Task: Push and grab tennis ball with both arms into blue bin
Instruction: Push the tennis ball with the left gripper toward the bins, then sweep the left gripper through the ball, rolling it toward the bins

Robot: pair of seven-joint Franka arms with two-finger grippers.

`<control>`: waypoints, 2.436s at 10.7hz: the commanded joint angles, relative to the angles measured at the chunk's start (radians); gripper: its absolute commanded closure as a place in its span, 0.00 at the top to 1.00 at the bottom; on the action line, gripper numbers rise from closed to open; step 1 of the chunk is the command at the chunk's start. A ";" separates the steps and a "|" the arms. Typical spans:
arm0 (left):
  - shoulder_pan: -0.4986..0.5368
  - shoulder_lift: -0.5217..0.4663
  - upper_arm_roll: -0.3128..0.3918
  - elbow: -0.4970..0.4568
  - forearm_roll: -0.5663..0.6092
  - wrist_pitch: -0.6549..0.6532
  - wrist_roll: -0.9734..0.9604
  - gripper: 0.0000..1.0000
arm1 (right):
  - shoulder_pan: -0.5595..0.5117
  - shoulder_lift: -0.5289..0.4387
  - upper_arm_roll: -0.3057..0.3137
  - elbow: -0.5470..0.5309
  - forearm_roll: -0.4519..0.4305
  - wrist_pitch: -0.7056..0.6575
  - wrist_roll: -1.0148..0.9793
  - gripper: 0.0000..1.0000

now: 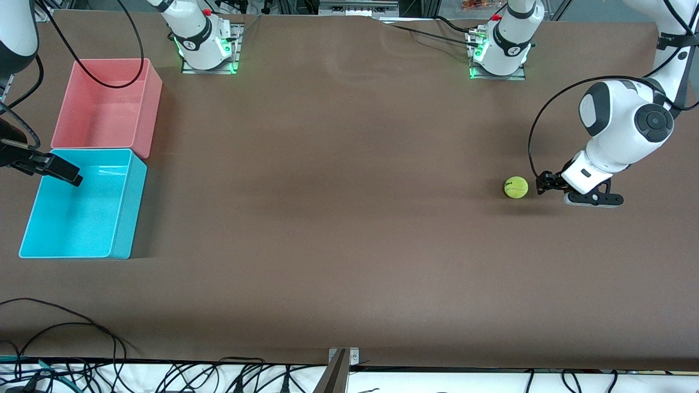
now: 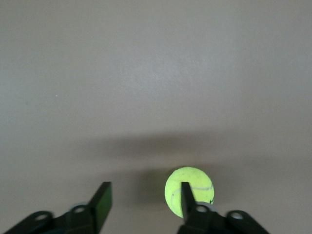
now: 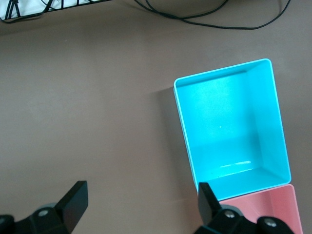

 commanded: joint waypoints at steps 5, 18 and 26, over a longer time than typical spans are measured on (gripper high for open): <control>0.009 0.003 -0.004 -0.048 0.027 0.015 0.522 0.00 | -0.005 0.006 -0.001 0.016 0.025 -0.007 -0.020 1.00; 0.042 0.127 -0.004 -0.057 0.023 0.133 1.495 0.00 | -0.006 0.007 -0.001 0.016 0.028 -0.007 -0.020 1.00; 0.031 0.195 -0.006 -0.057 -0.002 0.163 1.460 0.00 | -0.005 0.007 -0.001 0.016 0.030 -0.007 -0.020 1.00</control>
